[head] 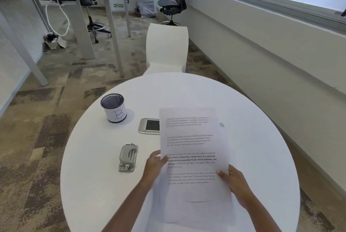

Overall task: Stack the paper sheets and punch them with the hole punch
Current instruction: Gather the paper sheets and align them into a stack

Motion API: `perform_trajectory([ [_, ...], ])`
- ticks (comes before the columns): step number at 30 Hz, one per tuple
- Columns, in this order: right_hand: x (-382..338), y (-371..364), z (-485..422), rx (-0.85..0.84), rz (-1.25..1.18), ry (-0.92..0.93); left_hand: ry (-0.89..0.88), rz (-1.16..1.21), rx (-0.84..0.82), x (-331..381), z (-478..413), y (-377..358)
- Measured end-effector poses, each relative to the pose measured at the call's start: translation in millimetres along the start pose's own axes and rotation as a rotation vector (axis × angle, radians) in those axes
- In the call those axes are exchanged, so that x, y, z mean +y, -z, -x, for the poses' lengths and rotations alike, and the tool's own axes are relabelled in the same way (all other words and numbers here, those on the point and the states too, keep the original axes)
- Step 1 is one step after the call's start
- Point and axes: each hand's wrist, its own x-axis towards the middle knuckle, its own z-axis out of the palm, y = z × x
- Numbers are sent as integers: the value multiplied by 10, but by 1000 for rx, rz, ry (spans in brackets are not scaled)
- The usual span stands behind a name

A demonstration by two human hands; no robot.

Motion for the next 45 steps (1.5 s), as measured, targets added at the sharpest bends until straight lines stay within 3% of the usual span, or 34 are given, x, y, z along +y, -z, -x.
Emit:
perform_trajectory([
  [4,-53,-54,-59,66,83,13,0,29,-85,142,-39,-26],
  [8,-77,-168,-95,161,428,23,-21,-157,-74,156,-54,-98],
  [10,-105,-249,-61,182,463,76,-83,-273,-59,171,-37,-150],
  [13,-215,-309,-16,293,448,226,-325,-395,96,340,42,-201],
  [16,-415,-311,22,386,306,369,-588,-328,203,653,123,-194],
  [19,-632,-282,47,451,174,495,-764,-211,194,968,200,-170],
  [22,-765,-269,62,458,91,571,-832,-102,146,1134,247,-156],
  [31,-751,-309,116,401,49,585,-746,-135,235,996,243,-156],
  [37,-853,-283,124,384,12,640,-799,-43,161,1072,267,-102],
  [40,-798,-262,92,334,31,590,-696,9,88,1015,239,-70],
  [45,-447,-176,-26,236,7,357,-464,168,6,825,159,-26],
])
